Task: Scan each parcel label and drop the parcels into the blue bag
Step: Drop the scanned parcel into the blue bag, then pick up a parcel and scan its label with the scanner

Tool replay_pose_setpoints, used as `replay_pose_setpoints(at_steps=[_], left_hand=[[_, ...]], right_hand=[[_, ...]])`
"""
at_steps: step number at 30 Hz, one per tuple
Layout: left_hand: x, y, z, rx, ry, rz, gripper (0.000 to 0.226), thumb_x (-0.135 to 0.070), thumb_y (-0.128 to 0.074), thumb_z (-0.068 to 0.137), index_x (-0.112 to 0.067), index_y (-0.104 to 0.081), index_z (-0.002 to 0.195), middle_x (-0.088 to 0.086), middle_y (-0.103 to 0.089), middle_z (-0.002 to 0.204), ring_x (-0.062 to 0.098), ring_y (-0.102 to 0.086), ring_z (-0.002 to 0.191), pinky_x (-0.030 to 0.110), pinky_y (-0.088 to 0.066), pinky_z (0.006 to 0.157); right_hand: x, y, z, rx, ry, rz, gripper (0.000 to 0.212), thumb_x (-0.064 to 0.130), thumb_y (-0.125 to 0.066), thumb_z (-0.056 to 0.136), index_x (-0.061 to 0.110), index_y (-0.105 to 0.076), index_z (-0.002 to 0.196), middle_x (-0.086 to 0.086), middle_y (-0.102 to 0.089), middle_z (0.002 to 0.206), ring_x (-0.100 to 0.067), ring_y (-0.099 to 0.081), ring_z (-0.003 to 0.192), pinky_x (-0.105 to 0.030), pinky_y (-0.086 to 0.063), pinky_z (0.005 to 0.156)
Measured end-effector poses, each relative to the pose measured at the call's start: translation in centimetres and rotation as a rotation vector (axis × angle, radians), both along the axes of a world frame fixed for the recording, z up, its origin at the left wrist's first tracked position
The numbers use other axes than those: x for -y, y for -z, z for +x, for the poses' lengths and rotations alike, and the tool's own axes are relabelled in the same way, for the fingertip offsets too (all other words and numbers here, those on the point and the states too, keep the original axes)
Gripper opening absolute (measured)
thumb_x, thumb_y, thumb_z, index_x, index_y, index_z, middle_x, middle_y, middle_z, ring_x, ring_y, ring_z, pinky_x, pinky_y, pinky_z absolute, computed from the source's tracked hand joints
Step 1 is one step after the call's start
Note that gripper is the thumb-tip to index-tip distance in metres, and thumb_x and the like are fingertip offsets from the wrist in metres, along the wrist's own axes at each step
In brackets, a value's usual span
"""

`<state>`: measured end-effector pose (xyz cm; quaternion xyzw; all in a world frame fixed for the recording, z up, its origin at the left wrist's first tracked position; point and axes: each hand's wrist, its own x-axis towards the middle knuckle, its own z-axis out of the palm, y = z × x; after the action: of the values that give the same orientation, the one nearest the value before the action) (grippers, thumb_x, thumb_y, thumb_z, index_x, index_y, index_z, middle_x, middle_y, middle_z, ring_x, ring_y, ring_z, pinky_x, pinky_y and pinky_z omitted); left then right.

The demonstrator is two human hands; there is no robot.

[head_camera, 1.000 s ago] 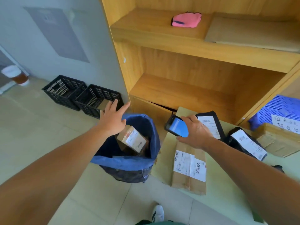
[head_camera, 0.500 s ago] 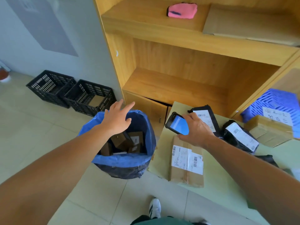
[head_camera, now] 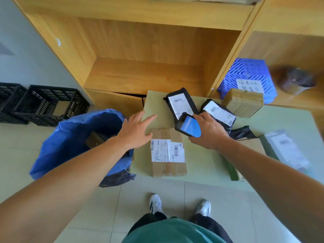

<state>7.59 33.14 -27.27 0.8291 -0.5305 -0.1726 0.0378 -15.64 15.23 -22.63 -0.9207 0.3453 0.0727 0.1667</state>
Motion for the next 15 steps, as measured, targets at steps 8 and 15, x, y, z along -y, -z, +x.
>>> replay_pose_setpoints(at_steps=[8,15], left_hand=[[-0.3,5.3,-7.1,-0.042,0.048,0.081,0.083,-0.055,-0.067,0.084,-0.044,-0.022,0.153,0.009,-0.019,0.162,0.036,-0.031,0.142,0.057,-0.044,0.106],[-3.5,7.1,-11.3,-0.053,-0.097,0.141,0.082,-0.068,-0.070,0.077,-0.037,-0.036,0.145,0.009,-0.021,0.154,0.035,-0.037,0.135,0.050,-0.051,0.097]], right_hand=[[0.2,3.9,-4.9,-0.030,0.003,0.063,0.085,0.047,-0.080,0.070,0.020,-0.043,0.142,-0.003,-0.044,0.132,-0.027,-0.054,0.116,-0.043,-0.049,0.095],[0.1,6.4,-7.6,-0.108,-0.108,0.083,0.088,0.049,-0.079,0.070,0.021,-0.041,0.144,-0.002,-0.044,0.131,-0.026,-0.054,0.112,-0.043,-0.048,0.094]])
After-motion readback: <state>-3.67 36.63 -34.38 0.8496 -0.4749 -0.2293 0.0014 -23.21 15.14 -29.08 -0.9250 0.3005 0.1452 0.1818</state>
